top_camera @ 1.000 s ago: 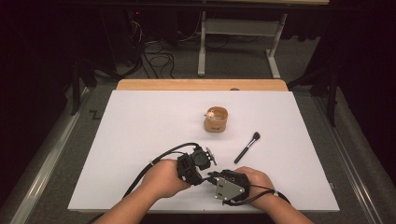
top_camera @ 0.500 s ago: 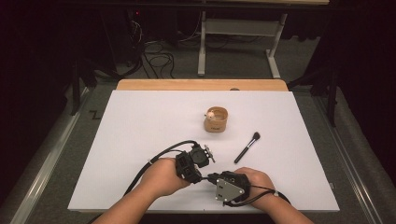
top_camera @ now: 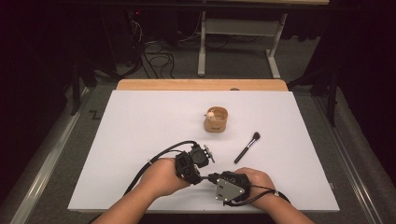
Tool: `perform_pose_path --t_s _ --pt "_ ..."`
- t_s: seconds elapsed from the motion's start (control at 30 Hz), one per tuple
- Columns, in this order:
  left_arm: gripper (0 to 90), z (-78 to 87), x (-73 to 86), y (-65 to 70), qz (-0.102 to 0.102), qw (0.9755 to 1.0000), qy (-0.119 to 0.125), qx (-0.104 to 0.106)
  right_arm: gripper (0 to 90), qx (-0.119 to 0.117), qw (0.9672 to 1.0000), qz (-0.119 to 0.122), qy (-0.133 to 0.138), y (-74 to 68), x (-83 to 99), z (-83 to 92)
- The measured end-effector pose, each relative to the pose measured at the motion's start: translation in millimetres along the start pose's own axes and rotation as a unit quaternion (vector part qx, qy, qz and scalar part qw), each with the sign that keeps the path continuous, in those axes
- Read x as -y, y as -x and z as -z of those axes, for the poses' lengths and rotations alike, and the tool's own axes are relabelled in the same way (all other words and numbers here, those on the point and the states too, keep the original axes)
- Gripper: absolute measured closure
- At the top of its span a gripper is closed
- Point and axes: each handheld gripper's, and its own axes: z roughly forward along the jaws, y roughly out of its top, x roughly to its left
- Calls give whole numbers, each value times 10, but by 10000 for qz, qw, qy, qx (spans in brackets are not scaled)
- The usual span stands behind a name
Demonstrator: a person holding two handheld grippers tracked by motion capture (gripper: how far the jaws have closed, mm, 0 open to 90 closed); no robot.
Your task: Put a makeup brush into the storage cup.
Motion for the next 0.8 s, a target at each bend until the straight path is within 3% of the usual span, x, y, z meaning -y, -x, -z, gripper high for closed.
perform_pose_path --t_s 0.17,0.27,0.4,0.53,0.8 --pt "662 6 3 0 12 10000 30 -36 864 -19 9999 99 -10 9 5 -8" --pt "590 15 6 -2 21 9999 86 -78 864 -12 10000 -4 -23 -4 1 -8" --pt "544 37 13 -12 84 9997 186 -142 864 15 9999 113 -62 21 11 -5" --pt "464 48 41 -28 129 9992 313 -199 865 -18 10000 -40 -86 -1 9 -6" --pt "354 58 124 -75 214 9986 347 -333 865 -40 9999 -7 -120 11 25 -4"
